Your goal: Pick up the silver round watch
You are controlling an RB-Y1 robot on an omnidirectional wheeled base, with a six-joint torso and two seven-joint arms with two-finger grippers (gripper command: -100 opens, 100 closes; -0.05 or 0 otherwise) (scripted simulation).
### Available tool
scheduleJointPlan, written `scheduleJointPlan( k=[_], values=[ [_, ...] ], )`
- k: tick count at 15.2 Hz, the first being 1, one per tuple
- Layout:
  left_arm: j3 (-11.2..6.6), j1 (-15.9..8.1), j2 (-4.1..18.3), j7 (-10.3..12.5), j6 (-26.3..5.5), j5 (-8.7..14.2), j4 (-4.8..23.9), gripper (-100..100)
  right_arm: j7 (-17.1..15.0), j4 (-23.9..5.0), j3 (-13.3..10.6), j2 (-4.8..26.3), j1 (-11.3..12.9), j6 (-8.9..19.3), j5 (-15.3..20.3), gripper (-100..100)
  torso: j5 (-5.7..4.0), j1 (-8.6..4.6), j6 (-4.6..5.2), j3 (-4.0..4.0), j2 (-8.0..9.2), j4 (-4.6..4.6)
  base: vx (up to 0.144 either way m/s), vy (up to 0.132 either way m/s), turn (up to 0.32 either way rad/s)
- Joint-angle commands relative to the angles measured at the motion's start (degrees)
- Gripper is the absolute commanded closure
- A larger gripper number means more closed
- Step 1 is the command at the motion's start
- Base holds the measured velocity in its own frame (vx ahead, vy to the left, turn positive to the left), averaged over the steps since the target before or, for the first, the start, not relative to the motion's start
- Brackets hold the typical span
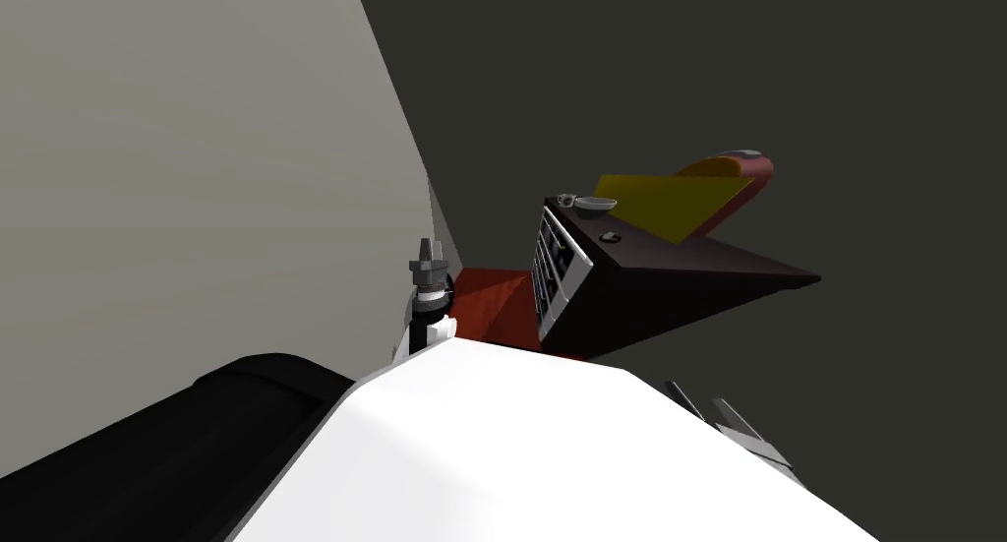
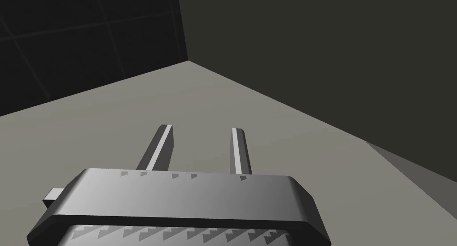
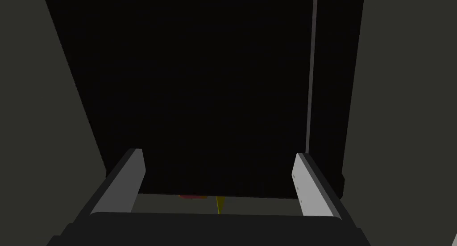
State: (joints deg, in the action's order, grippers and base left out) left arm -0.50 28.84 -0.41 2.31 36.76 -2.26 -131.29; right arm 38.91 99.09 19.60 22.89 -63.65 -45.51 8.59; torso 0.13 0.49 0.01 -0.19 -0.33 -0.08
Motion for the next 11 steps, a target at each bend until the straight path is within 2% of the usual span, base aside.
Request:
scheduleJointPlan(
  k=[1, 2, 4, 5, 7, 8, 9, 10, 11],
  values=[
    [0.00, 0.00, 0.00, 0.00, 0.00, 0.00, 0.00, 0, 2.43, -0.57, 0.48, 0.46, -1.24, 0.01, 0.40, -100, 0.00, 0.00, 0.00, 0.00, 0.00, 0.00, 0.077, 0.090, -0.014],
    [0.00, 0.00, 0.00, 0.00, 0.00, 0.00, 0.00, 0, 3.96, -3.41, 2.36, 1.99, -3.58, -1.74, 1.24, -100, -0.01, -0.05, -0.01, 0.00, 0.00, 0.00, 0.098, 0.116, -0.008],
    [0.00, 0.00, 0.00, 0.00, 0.00, 0.00, 0.00, 0, 6.14, -3.57, 2.36, 1.99, -4.28, -1.74, 1.24, -100, 0.00, 0.06, 0.00, -0.06, -0.10, -0.02, 0.102, 0.124, -0.015],
    [0.00, 0.00, 0.00, 0.00, 0.00, 0.00, 0.00, 0, 7.45, -5.85, 4.27, 3.53, -6.62, -3.55, 2.09, -100, 0.00, 0.01, -0.01, -0.05, -0.07, -0.02, 0.114, 0.110, -0.013],
    [0.00, 0.00, 0.00, 0.00, 0.00, 0.00, 0.00, 0, 9.88, -6.58, 4.27, 3.53, -7.36, -3.55, 2.09, -100, 0.00, 0.00, 0.00, -0.11, -0.18, -0.04, 0.119, 0.098, -0.013],
    [0.00, 0.00, 0.00, 0.00, 0.00, 0.00, 0.00, 0, 11.43, -8.90, 6.18, 5.08, -9.35, -5.41, 2.94, -100, -0.01, -0.08, -0.01, -0.09, -0.14, -0.04, 0.098, 0.090, -0.007],
    [0.00, 0.00, 0.00, 0.00, 0.00, 0.00, 0.00, 0, 12.63, -9.61, 6.18, 5.08, -10.48, -5.41, 2.94, -100, -0.01, -0.09, 0.00, -0.08, -0.12, -0.04, 0.110, 0.106, -0.013],
    [0.00, 0.00, 0.00, 0.00, 0.00, 0.00, 0.00, 0, 13.66, -9.61, 6.18, 5.08, -10.48, -5.41, 2.94, -100, -0.01, -0.07, -0.01, -0.08, -0.13, -0.03, 0.089, 0.078, -0.017],
    [0.00, 0.00, 0.00, 0.00, 0.00, 0.00, 0.00, 0, 14.99, -12.64, 8.09, 6.63, -12.21, -7.33, 3.79, -100, -0.03, -0.12, -0.02, -0.07, -0.10, -0.03, 0.113, 0.080, -0.009]
  ],
)
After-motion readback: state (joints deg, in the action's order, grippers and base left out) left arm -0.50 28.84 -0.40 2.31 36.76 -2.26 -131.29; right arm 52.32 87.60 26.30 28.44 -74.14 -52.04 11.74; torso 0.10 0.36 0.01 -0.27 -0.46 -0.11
